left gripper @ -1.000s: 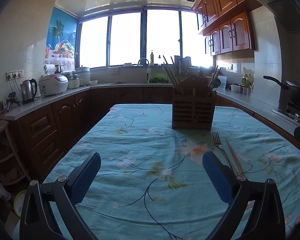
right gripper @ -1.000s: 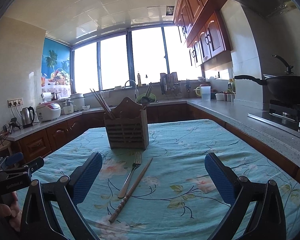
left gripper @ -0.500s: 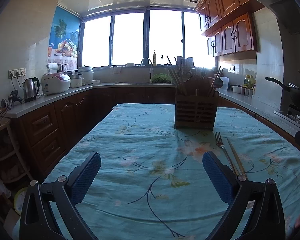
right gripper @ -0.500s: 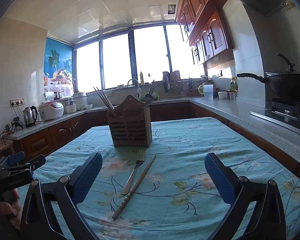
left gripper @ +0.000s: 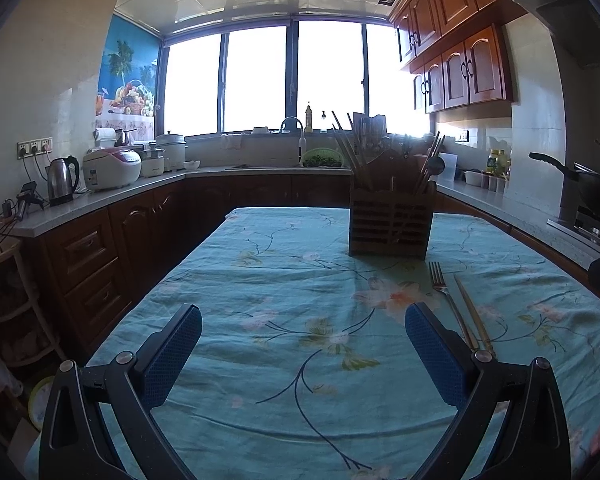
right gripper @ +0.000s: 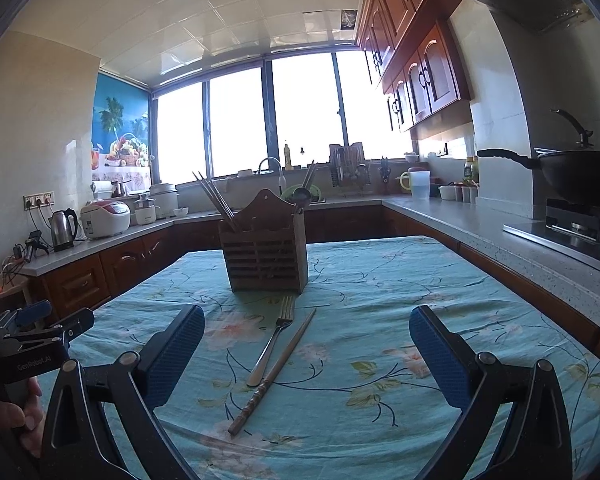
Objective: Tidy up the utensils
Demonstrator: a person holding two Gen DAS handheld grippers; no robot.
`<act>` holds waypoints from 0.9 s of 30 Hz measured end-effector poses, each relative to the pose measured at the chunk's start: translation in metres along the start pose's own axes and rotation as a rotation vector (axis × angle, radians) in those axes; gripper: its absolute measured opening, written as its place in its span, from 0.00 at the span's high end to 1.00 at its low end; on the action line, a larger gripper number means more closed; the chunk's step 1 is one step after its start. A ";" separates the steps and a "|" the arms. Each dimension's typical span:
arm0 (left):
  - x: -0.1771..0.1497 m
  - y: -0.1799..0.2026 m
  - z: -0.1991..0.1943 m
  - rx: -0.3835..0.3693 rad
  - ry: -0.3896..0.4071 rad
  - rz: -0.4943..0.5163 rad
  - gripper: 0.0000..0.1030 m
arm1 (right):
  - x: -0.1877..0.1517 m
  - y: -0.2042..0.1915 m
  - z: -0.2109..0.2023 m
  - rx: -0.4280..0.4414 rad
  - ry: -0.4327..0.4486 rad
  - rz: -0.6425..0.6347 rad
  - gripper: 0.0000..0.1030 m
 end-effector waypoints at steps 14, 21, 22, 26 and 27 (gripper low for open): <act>-0.001 0.002 -0.003 -0.001 -0.003 -0.001 0.01 | 0.000 0.000 0.000 0.002 0.000 0.000 0.00; -0.001 0.004 -0.003 0.001 -0.002 0.002 0.01 | 0.001 0.000 0.000 0.003 -0.001 0.001 0.00; -0.001 0.005 -0.003 0.003 0.000 0.002 0.01 | 0.001 0.000 0.000 0.004 -0.001 0.001 0.00; -0.002 0.006 -0.004 0.002 -0.001 0.002 0.01 | 0.001 0.000 -0.001 0.003 0.000 0.001 0.00; -0.002 0.006 -0.004 0.002 -0.001 0.001 0.01 | 0.002 0.000 0.000 0.004 0.001 0.001 0.00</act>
Point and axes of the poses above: each gripper's, at about its wrist camera, not at the fingertips, and z roughly the way its jaws point, y to its right, x to its top, the point moved 6 cm from there along z, roughly the way its jaws point, and after that the axes turned 10 degrees about x, right-handed, at the moved point
